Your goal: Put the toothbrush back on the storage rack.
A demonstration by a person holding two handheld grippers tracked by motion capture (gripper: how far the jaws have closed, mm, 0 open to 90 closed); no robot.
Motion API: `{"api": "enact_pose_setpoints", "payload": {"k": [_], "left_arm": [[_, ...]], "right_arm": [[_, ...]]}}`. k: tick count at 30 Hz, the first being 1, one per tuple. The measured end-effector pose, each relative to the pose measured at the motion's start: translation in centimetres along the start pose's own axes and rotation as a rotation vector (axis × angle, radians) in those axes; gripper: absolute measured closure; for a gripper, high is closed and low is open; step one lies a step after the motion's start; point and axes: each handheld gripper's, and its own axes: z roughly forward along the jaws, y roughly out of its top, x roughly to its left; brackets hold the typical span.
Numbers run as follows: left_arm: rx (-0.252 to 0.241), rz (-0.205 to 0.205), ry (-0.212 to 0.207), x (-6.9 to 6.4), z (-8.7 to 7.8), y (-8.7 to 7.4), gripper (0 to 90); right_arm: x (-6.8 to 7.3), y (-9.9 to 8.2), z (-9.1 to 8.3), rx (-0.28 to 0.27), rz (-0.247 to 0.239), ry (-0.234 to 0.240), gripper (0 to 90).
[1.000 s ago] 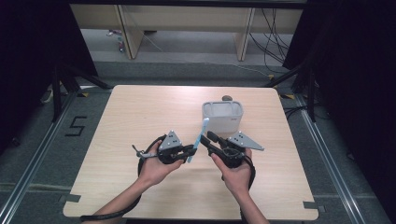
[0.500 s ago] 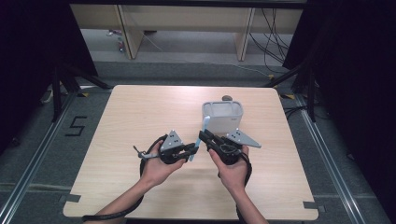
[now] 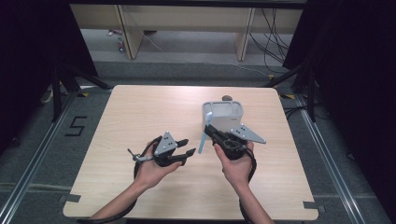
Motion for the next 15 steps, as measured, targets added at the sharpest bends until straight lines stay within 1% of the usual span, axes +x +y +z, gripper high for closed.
{"api": "enact_pose_setpoints", "payload": {"k": [1, 3, 4, 5, 6, 7, 8, 9, 10, 11, 12, 13, 14, 15], "left_arm": [[0.003, 0.004, 0.004, 0.4, -0.5, -0.4, 48.0], [-0.005, 0.001, 0.026, 1.0, -1.3, -1.1, 41.5], [-0.005, 0.006, 0.032, 1.3, -1.6, -1.4, 40.3], [-0.006, 0.005, 0.046, 1.7, -2.1, -1.8, 40.3], [-0.009, -0.001, 0.061, 2.0, -2.6, -2.2, 39.3], [-0.017, -0.011, 0.079, 2.5, -3.1, -2.7, 38.4], [-0.021, -0.013, 0.092, 2.9, -3.6, -3.1, 36.9], [-0.032, -0.019, 0.099, 3.1, -3.8, -3.4, 36.9], [-0.039, -0.030, 0.114, 3.4, -4.4, -3.9, 36.4], [-0.050, -0.038, 0.122, 3.7, -4.8, -4.3, 35.9], [-0.052, -0.049, 0.129, 3.9, -5.1, -4.7, 35.3], [-0.066, -0.064, 0.125, 4.0, -5.3, -5.3, 34.5], [-0.066, -0.075, 0.131, 4.2, -5.5, -5.8, 34.1], [-0.074, -0.086, 0.132, 4.3, -5.7, -6.3, 33.9]], "right_arm": [[-0.2, 0.2, -0.2, -0.005, -0.010, 0.000, 86.5], [-0.5, 0.7, -0.5, -0.008, -0.001, -0.016, 86.4], [-0.9, 0.9, -0.8, -0.016, -0.037, -0.036, 86.4], [-0.9, 0.9, -0.8, -0.016, -0.037, -0.036, 86.4], [-1.0, 1.0, -0.9, -0.016, -0.029, -0.039, 86.4], [-1.3, 1.1, -1.1, -0.024, -0.059, -0.055, 86.4], [-1.6, 1.4, -1.3, -0.029, -0.048, -0.066, 86.4], [-1.6, 1.4, -1.3, -0.029, -0.048, -0.066, 86.4], [-1.7, 1.5, -1.5, -0.030, -0.058, -0.073, 86.4], [-1.9, 1.6, -1.6, -0.029, -0.053, -0.080, 86.4], [-2.1, 1.8, -1.8, -0.030, -0.064, -0.086, 86.4], [-2.3, 1.9, -1.9, -0.038, -0.076, -0.094, 86.4], [-2.4, 2.0, -2.0, -0.039, -0.077, -0.099, 86.4], [-2.5, 2.2, -2.2, -0.036, -0.074, -0.113, 86.4]]}}
